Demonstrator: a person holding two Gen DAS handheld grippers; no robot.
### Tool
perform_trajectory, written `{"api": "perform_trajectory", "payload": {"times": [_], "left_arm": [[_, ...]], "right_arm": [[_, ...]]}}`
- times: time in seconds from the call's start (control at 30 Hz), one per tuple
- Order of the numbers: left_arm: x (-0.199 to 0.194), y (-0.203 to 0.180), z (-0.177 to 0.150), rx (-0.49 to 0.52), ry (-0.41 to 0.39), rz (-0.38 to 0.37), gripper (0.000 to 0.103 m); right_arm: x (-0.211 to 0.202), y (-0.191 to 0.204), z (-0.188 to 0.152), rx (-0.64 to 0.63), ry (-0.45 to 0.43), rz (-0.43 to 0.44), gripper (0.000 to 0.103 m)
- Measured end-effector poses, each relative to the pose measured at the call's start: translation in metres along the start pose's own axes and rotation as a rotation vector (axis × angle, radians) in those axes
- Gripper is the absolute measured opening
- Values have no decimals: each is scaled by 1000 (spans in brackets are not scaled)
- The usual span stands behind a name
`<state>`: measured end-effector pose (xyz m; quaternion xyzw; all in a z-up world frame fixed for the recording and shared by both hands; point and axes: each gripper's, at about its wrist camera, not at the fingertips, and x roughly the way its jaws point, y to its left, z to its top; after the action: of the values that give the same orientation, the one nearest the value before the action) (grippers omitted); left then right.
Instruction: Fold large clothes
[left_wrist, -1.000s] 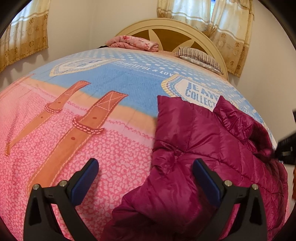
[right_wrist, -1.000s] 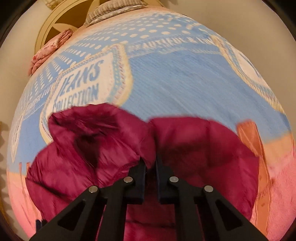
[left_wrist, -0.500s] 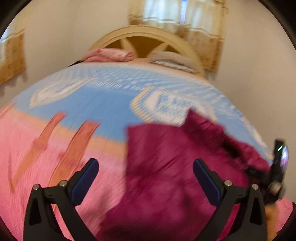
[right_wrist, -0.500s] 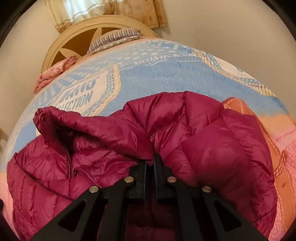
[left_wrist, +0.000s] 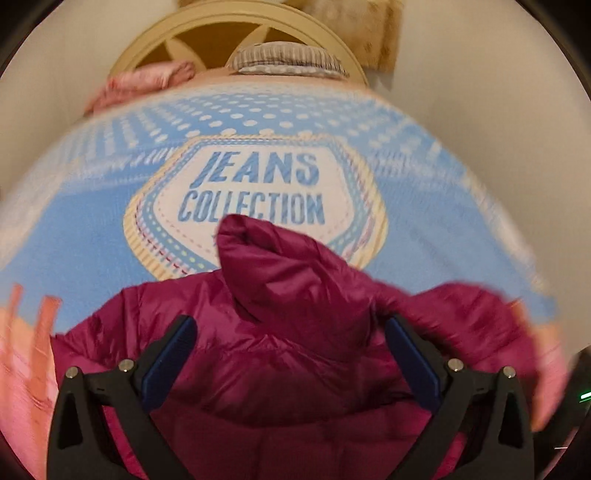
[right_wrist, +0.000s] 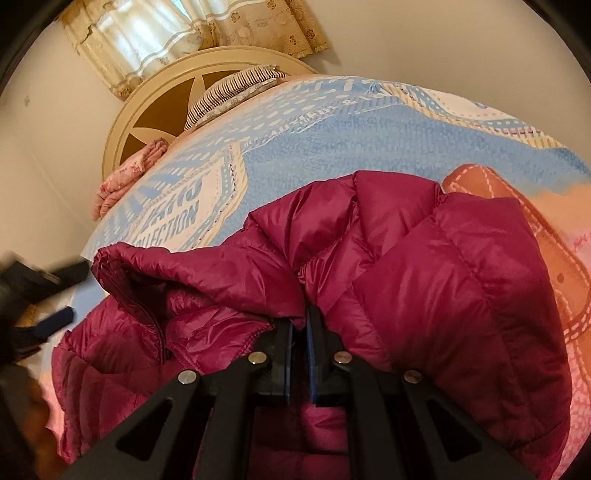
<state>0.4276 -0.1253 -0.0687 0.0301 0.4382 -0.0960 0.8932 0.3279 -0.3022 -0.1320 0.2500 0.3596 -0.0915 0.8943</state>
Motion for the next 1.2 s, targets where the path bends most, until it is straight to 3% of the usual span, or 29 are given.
{"api": "perform_trajectory", "payload": {"times": [0.13, 0.23, 0.27, 0.3, 0.33, 0.37, 0.4, 0.6, 0.7, 0.83, 1.0, 1.07, 1.2], "left_arm": [[23, -16, 4, 68, 38, 127, 103], [29, 3, 13, 2, 30, 225, 101], [29, 15, 16, -48, 35, 239, 94], [28, 27, 17, -96, 43, 226, 76], [27, 36, 15, -127, 55, 202, 65], [27, 44, 10, -141, 85, 190, 41], [28, 49, 5, -149, 107, 175, 24], [6, 71, -38, -257, 77, 81, 22], [2, 71, -55, -290, 51, 77, 25], [6, 70, -76, -274, -65, 80, 26], [13, 66, -66, -247, -64, 119, 27], [13, 67, -65, -250, -67, 114, 27], [12, 68, -66, -248, -72, 117, 27]], "right_arm": [[1, -2, 1, 11, 0, 15, 5], [1, -3, 1, 15, -1, 21, 5], [0, -3, 1, 16, -1, 22, 5], [1, -3, 1, 17, -1, 23, 5], [1, -4, 1, 18, -1, 24, 5], [1, -4, 1, 18, -1, 24, 5], [1, -5, 1, 18, -1, 24, 5], [2, -4, 2, 16, 1, 22, 5], [2, -3, 2, 10, 2, 16, 5], [2, -4, 3, 13, 5, 21, 6], [-8, -6, 11, 10, 66, 29, 8], [-34, -11, 14, 5, 7, -11, 8], [-99, -5, 25, -33, -235, -156, 8]]}}
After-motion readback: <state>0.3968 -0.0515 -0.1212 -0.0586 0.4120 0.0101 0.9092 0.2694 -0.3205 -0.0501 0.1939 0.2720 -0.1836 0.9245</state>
